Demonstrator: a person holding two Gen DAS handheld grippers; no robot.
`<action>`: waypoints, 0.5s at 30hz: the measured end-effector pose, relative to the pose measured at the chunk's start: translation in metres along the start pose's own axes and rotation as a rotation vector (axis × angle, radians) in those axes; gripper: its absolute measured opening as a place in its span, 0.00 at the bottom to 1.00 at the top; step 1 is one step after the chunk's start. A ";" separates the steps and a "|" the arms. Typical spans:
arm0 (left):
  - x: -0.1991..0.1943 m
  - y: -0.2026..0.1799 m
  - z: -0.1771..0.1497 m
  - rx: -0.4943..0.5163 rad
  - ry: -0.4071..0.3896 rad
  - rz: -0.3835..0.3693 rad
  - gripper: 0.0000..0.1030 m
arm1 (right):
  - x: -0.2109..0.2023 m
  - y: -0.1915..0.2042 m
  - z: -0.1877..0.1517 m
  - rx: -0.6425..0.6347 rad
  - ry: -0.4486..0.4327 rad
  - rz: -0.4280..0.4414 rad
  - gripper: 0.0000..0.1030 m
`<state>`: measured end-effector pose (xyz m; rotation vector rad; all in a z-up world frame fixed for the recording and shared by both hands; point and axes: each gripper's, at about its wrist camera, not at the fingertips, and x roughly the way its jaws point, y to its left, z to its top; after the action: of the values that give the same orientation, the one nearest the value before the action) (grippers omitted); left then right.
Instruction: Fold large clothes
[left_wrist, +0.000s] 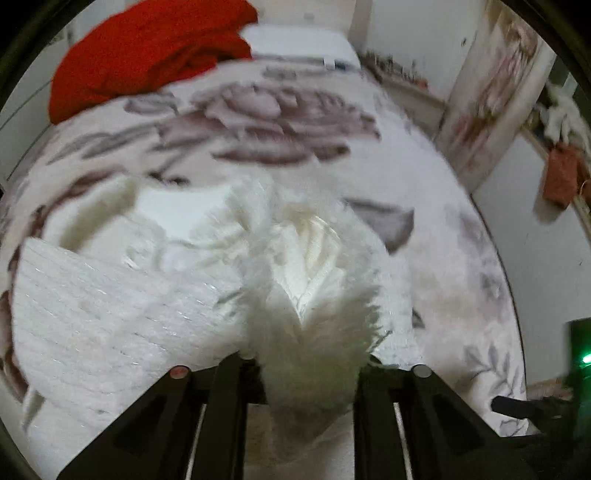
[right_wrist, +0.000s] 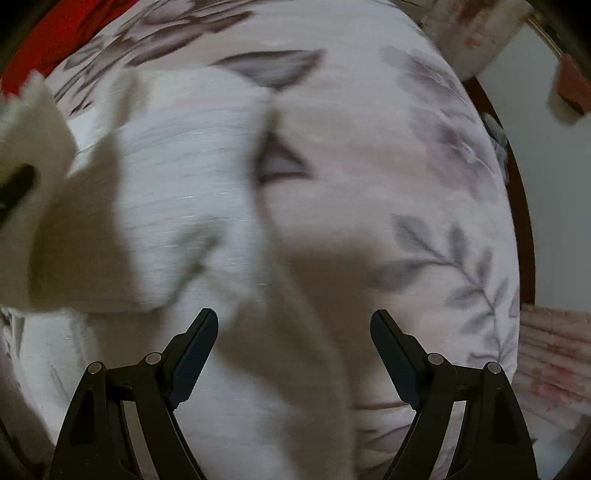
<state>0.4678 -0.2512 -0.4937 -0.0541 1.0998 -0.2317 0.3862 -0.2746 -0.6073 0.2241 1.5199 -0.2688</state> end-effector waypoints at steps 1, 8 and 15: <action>0.003 -0.003 -0.003 -0.003 0.025 0.007 0.25 | 0.001 -0.014 0.001 0.023 0.011 0.023 0.84; -0.029 0.003 -0.007 -0.026 -0.007 -0.084 0.93 | -0.008 -0.088 0.014 0.279 -0.004 0.376 0.84; -0.086 0.116 -0.018 -0.143 -0.072 0.310 0.93 | -0.010 -0.040 0.042 0.257 0.024 0.679 0.84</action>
<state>0.4329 -0.1188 -0.4445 -0.0194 1.0360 0.1261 0.4133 -0.3250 -0.5948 0.9250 1.3452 0.0846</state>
